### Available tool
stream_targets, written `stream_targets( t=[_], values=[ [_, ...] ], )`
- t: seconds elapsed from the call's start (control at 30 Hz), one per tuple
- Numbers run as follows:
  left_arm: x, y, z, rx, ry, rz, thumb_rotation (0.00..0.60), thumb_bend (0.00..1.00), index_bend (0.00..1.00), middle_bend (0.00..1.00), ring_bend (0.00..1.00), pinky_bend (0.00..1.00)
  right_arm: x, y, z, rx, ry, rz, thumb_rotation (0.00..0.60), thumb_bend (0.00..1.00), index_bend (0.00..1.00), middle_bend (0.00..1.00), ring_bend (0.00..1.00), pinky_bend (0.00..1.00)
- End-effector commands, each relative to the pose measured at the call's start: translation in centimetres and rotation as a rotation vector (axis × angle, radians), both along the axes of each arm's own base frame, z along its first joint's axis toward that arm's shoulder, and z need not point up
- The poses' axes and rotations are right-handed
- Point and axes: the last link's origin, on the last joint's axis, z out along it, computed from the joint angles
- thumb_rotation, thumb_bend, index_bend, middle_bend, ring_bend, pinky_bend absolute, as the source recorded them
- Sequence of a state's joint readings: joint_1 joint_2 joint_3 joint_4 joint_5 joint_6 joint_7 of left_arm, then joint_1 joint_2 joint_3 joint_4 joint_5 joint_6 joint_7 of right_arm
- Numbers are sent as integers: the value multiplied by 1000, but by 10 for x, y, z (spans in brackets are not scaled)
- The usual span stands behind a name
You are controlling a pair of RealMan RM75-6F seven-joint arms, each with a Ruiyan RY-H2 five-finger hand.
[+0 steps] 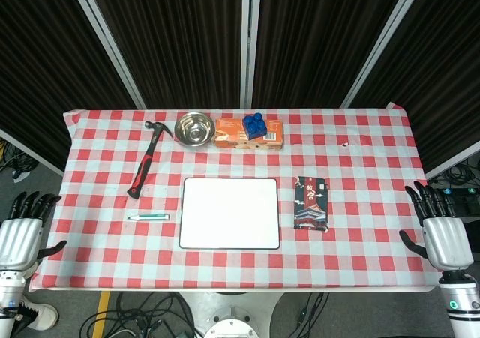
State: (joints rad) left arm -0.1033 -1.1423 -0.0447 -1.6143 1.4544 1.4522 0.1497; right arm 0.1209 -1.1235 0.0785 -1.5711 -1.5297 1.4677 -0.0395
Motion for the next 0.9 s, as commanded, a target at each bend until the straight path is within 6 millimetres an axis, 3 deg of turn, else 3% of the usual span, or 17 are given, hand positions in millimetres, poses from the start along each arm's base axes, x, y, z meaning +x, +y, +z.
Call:
stream_targets(
  t=[0.03, 0.23, 0.37, 0.5, 0.57, 0.63, 0.77, 0.9],
  values=[
    [-1, 0, -1, 0, -1, 2, 600, 51, 165, 143, 61, 60, 1, -1, 0, 2, -1, 2, 600, 161, 0, 16, 0, 53],
    [-1, 0, 0, 5, 1, 1, 600, 50, 165, 143, 61, 60, 1, -1, 1, -4, -7, 12, 600, 161, 0, 16, 0, 53],
    [7, 12, 2, 14, 2, -21, 600, 51, 165, 143, 61, 108, 3, -2, 8, -26, -7, 29, 600, 161, 0, 16, 0, 53],
    [26, 41, 1, -12, -14, -76, 600, 51, 201, 153, 142, 405, 8, -5, 16, -46, 9, 61, 600, 161, 0, 16, 0, 53],
    [36, 56, -4, -27, -19, -105, 600, 53, 254, 212, 279, 616, 9, -6, 20, -50, 13, 69, 600, 161, 0, 16, 0, 53],
    [48, 72, -13, -54, -20, -138, 600, 58, 314, 277, 398, 745, 10, -7, 23, -55, 17, 72, 600, 162, 0, 16, 0, 53],
    [70, 96, -44, -146, -26, -160, 600, 86, 389, 401, 552, 873, 10, -7, 26, -58, 17, 71, 600, 161, 0, 16, 0, 53],
    [87, 108, -84, -241, 35, -153, 600, 103, 429, 453, 608, 911, 6, -6, 28, -57, 14, 62, 600, 162, 0, 16, 0, 53]
  ],
)
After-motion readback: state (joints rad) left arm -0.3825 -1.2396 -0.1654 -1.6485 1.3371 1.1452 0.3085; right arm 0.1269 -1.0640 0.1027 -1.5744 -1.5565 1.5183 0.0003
